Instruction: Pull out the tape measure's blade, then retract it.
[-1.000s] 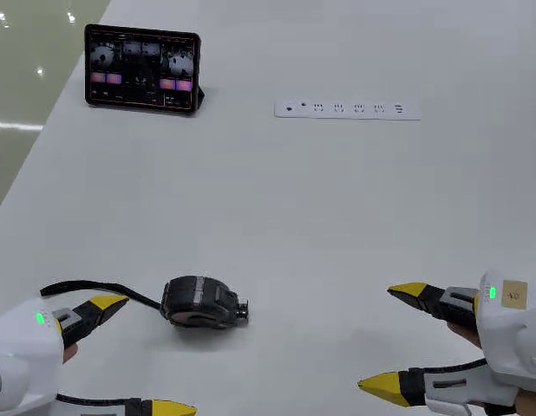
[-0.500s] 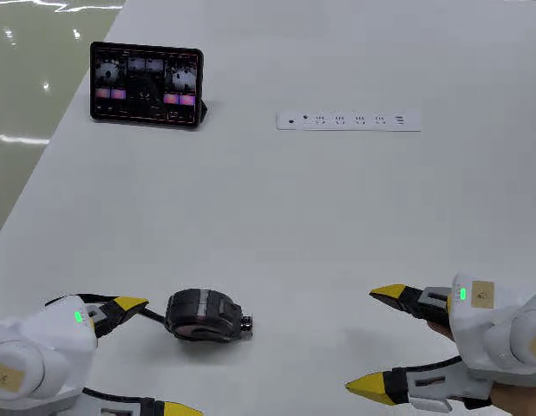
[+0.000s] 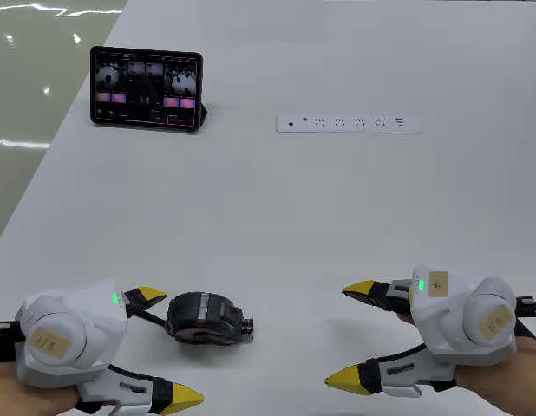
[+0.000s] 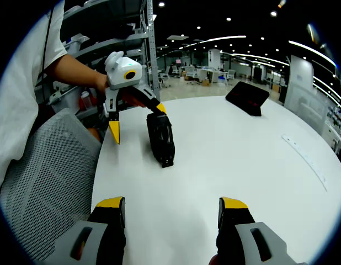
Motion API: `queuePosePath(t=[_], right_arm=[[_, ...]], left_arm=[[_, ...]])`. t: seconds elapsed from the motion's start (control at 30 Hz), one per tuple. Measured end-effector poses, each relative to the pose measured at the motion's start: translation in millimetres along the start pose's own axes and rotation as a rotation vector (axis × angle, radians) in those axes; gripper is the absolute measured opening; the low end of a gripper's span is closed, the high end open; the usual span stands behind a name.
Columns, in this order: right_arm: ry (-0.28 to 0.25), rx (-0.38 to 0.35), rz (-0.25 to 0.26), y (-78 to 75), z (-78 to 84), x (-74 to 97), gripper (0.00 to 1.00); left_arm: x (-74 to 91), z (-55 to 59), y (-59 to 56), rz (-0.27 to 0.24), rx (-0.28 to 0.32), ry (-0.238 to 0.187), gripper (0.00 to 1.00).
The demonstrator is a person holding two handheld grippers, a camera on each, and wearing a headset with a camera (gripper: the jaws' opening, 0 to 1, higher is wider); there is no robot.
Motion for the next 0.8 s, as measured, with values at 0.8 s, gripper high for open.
queuePosePath(t=[0.8], right_arm=[[-0.024,0.010,-0.029,-6.5,-8.7,-25.7,0.65]], left_arm=[[-16.9,2.2,19.1,0.001,-0.067,0.068,0.50]])
Point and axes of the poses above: the centre of the closed fingertips' face, and the gripper's own axes: x roughly backward along the fingers, y roughly to its left, z roughly out of its underside, the point moved 7 cm from there along x, roughly backward along the fingers, and after that the axes turned 5 degrees about y, right-handed, at the moved point
